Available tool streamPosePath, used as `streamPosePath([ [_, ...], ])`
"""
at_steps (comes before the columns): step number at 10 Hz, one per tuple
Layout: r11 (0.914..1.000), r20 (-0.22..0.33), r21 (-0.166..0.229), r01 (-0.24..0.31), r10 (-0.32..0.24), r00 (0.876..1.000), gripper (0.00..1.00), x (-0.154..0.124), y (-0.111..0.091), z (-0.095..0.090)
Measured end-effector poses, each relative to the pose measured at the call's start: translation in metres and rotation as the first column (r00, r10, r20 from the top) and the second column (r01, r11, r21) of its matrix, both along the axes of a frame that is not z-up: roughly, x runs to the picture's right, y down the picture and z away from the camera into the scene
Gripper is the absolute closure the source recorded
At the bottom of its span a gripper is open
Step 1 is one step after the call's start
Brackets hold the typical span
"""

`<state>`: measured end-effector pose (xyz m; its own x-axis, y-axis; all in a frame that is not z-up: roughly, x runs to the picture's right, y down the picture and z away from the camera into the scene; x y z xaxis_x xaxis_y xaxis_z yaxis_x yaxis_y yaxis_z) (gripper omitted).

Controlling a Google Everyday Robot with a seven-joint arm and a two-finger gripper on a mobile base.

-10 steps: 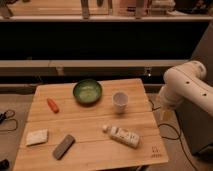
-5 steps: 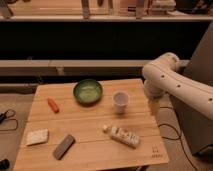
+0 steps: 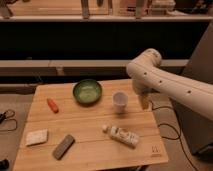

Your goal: Pick up the ceramic bowl

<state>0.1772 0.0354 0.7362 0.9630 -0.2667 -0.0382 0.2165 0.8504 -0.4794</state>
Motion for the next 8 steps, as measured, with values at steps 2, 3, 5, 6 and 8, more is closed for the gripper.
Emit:
streamPosePath([
  [2,0.9982,0.012,0.011,0.060,-0.060,0.998,0.20,-0.014,-0.011,0.011],
  [3,0.9960,0.020,0.014,0.088,-0.088,0.996,0.20,-0.018,-0.014,0.013],
  [5,0.9931,0.047,0.020,0.115,-0.116,0.992,0.20,-0.028,-0.018,0.020],
  [6,0.9906,0.061,0.025,0.135,-0.136,0.989,0.20,-0.037,-0.023,0.026],
  [8,0.9839,0.087,0.035,0.175,-0.178,0.980,0.20,-0.047,-0.029,0.037],
])
